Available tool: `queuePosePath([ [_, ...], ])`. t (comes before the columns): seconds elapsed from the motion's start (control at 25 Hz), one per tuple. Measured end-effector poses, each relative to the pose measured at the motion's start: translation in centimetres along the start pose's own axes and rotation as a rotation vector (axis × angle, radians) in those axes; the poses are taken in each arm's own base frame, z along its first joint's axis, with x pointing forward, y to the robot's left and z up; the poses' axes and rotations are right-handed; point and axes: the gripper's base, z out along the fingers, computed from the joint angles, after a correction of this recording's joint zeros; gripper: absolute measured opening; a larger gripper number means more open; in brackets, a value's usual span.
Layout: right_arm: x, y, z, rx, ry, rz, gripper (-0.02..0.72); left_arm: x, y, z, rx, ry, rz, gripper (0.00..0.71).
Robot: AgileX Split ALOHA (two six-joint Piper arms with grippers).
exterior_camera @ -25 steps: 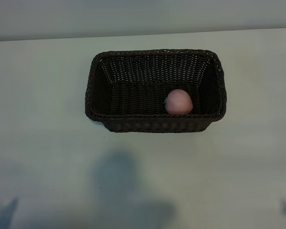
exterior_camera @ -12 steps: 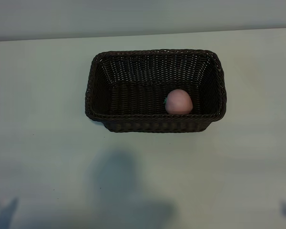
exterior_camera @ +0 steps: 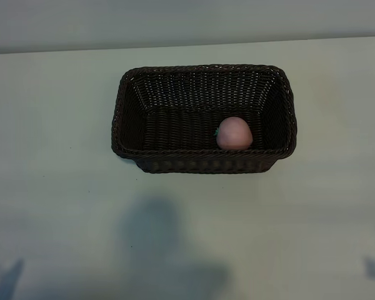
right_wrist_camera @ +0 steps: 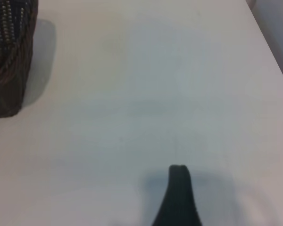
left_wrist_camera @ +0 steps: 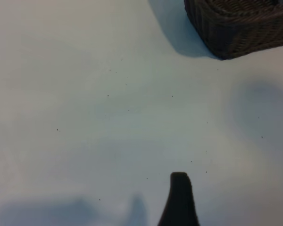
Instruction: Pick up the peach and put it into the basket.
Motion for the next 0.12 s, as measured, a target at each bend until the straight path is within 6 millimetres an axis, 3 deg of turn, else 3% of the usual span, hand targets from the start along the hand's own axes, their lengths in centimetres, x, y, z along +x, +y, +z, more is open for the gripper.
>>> queuePosePath([
  [0.12,0.01,0.0,-0.01,0.0,-0.001,0.0,0.562,0.0,0.0,0.0,0.0,0.0,0.0,0.579],
])
